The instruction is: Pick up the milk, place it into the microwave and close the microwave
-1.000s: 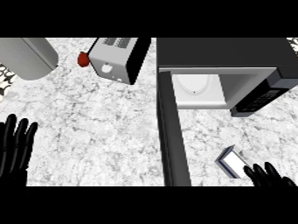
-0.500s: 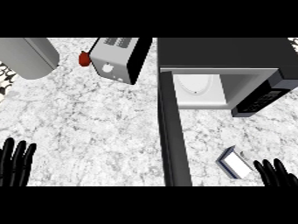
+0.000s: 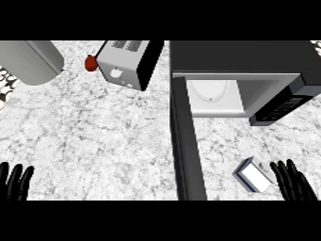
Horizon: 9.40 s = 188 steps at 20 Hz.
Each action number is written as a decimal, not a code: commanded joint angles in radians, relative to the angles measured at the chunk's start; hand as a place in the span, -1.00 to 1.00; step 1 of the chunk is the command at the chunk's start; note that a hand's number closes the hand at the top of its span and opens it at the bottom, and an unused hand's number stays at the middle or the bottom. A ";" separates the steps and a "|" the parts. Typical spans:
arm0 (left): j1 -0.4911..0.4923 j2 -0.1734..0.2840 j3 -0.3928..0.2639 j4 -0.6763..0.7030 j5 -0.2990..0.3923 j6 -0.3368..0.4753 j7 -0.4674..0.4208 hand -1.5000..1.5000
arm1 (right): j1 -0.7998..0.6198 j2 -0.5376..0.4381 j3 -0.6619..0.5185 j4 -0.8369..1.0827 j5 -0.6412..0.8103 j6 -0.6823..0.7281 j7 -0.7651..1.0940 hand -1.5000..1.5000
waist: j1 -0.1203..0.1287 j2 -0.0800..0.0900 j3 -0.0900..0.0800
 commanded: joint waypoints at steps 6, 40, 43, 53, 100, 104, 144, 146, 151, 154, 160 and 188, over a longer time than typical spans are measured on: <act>0.102 -0.010 -0.062 -0.002 -0.045 -0.003 -0.099 -1.00 | -0.093 0.013 -0.073 0.205 0.032 -0.049 -0.079 -1.00 | 0.003 0.000 0.000; 0.170 0.051 -0.061 -0.082 0.008 0.005 -0.093 -1.00 | -0.599 -0.226 -0.317 1.305 0.144 0.013 -0.563 -1.00 | 0.009 0.004 0.002; 0.205 0.033 -0.108 0.030 -0.038 0.004 -0.215 -1.00 | -0.639 -0.177 -0.281 1.307 0.165 -0.039 -0.492 -1.00 | 0.009 0.001 0.001; 0.183 0.045 -0.068 -0.002 0.020 0.000 -0.163 -1.00 | -0.732 -0.191 -0.291 1.547 0.153 -0.028 -0.645 -1.00 | 0.012 0.004 0.002; 0.256 0.078 0.040 0.027 0.110 -0.073 -0.245 -1.00 | -0.341 -0.017 -0.084 0.463 -0.241 0.021 0.047 1.00 | -0.008 -0.003 -0.001; 0.319 0.060 -0.002 0.006 0.083 -0.095 -0.299 -1.00 | -0.276 -0.005 -0.053 0.288 -0.251 -0.030 0.169 1.00 | -0.002 -0.002 -0.001; 0.112 0.111 0.349 0.168 0.301 -0.265 -0.182 -1.00 | -1.325 -0.045 -0.292 1.539 -0.027 -0.535 -0.193 1.00 | 0.031 0.011 0.001; 0.131 0.136 0.392 0.226 0.329 -0.334 -0.253 -1.00 | -1.330 -0.044 -0.319 1.608 -0.029 -0.558 -0.291 1.00 | 0.044 0.015 0.001; 0.064 0.099 0.346 0.198 0.297 -0.271 -0.181 -1.00 | -1.424 -0.051 -0.270 1.679 0.065 -0.710 -0.274 1.00 | 0.041 0.017 0.001; 0.052 0.143 0.395 0.247 0.336 -0.314 -0.195 -1.00 | -1.445 -0.083 -0.239 1.727 0.132 -0.821 -0.294 1.00 | 0.056 0.023 0.001; 0.013 0.144 0.397 0.258 0.321 -0.307 -0.182 -1.00 | -1.537 -0.080 -0.245 1.821 0.171 -0.986 -0.250 1.00 | 0.067 0.030 0.002; -0.051 0.124 0.349 0.317 0.248 -0.324 -0.188 -1.00 | -1.492 -0.199 -0.286 1.950 0.195 -1.035 -0.254 -1.00 | 0.125 0.058 0.006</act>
